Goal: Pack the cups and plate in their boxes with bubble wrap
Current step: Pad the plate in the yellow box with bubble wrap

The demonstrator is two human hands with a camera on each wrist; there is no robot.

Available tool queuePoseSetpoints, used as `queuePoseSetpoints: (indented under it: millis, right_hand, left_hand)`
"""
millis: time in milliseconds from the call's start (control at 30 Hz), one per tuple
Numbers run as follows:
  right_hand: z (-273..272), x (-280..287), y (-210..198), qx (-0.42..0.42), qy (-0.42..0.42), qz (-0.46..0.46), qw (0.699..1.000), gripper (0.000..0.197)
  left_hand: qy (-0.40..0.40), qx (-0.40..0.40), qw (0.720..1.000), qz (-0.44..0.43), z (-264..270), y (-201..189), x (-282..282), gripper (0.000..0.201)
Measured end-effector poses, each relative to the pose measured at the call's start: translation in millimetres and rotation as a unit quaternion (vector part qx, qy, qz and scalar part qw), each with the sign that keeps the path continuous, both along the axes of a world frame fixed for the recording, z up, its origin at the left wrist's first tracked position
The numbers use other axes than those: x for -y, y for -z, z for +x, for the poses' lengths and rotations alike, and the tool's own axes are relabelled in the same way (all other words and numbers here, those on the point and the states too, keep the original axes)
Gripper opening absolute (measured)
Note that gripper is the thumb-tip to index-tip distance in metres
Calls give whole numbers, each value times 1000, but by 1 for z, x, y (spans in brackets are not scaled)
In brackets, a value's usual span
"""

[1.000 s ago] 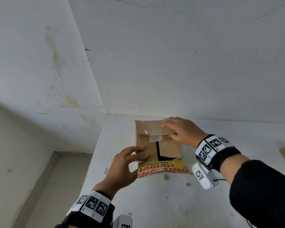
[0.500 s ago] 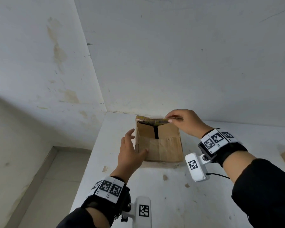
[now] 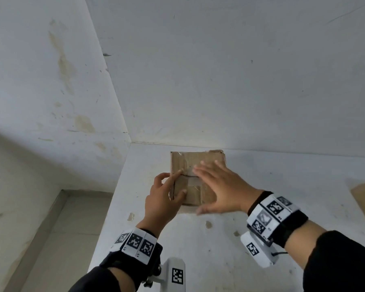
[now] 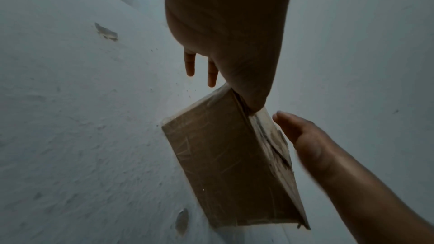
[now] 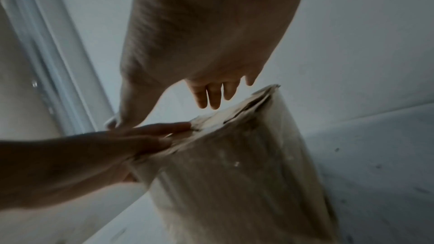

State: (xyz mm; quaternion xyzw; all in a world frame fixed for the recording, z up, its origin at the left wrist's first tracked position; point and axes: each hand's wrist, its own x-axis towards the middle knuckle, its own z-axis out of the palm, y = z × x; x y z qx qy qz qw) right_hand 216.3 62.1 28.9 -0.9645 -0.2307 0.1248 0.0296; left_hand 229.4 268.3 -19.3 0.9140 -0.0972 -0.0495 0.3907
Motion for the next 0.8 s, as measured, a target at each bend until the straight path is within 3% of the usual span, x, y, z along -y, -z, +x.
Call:
queuePoseSetpoints:
  millis: [100,167,400,500,633,733,800]
  right_hand:
    - [-13,-15,18,3,-8,-70,997,96]
    - [-15,-19,23,32,8,-60,998,79]
    - [-19,-32,7,46,12,-54,997,56]
    - [-35,-32,-11,27,49,-6,998,29]
    - [-71,-9,-56,-17,92,128,987,21]
    - [-106,20,-109,45,122,224,966,17]
    - [-138,33,-162,137,126,320,929,14]
  left_hand:
    - [1,-3,1000,15,2,1,0,53]
    - [0,-5,1000,17,2,4,1,52]
    - [-6,10,998,63,2,2,2,51]
    - [15,-7,994,106,0,-8,0,50]
    - [8,-3,997,75,-7,-40,-8,48]
    - [35,111,992,-44,-24,-91,-17,70]
    - [74,212,967,-124,-45,-143,-25,82]
